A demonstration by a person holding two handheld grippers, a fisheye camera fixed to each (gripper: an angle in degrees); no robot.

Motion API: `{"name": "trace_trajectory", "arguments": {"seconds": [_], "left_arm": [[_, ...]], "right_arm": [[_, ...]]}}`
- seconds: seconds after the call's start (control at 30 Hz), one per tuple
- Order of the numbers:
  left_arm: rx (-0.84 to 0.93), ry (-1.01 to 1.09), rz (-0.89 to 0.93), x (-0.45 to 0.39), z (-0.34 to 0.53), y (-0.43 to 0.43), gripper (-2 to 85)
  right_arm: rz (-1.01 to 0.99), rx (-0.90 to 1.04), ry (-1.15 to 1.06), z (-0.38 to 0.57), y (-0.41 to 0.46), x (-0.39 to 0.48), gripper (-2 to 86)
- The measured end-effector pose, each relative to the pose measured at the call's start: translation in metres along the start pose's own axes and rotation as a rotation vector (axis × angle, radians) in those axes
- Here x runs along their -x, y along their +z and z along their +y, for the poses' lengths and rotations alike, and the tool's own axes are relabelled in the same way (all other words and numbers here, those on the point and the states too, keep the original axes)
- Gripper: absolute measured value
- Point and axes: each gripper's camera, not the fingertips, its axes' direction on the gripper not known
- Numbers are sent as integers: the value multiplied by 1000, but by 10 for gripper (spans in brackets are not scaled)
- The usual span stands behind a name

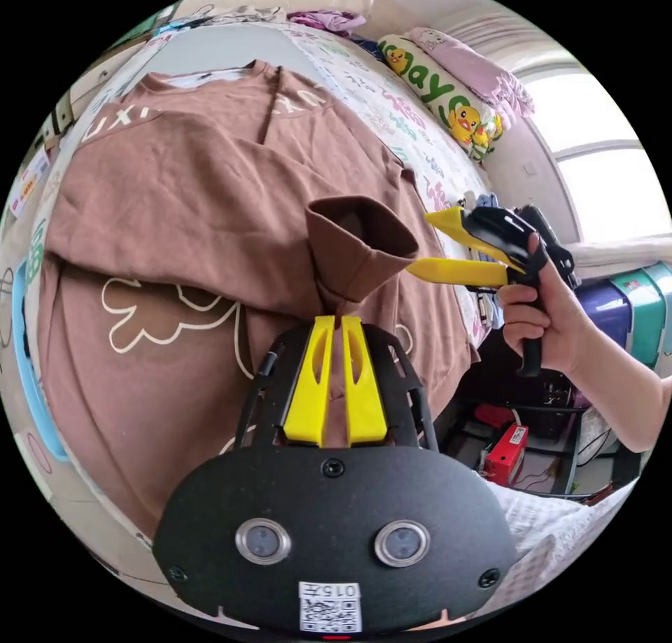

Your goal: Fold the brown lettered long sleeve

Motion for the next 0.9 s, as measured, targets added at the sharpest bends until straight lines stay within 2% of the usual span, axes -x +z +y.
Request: {"name": "trace_trajectory", "arguments": {"seconds": [0.1, 0.23, 0.3, 0.47, 0.53, 0.6, 0.63, 0.77, 0.9], "left_arm": [[17, 74, -29, -23, -18, 12, 17], [62, 84, -29, -31, -30, 33, 30], [68, 63, 17, -27, -32, 37, 26], [4, -25, 102, -13, -38, 34, 27], [-41, -63, 119, -6, -45, 34, 36], [-68, -103, 137, 2, -55, 40, 48], [-69, -120, 144, 8, -63, 47, 53], [42, -114, 179, 26, -86, 92, 55], [88, -96, 204, 46, -91, 103, 53]], "right_arm": [[136, 54, -61, -14, 29, 1, 153], [409, 134, -20, -21, 58, -30, 47], [334, 142, -13, -15, 59, -52, 45], [163, 5, 24, -3, 41, -96, 63], [43, -53, 13, -11, 39, -109, 101], [6, -56, 3, -26, 46, -113, 143], [12, -33, -11, -38, 55, -112, 171], [96, 86, -76, -67, 93, -99, 159], [274, 140, 44, -82, 115, -105, 56]]}}
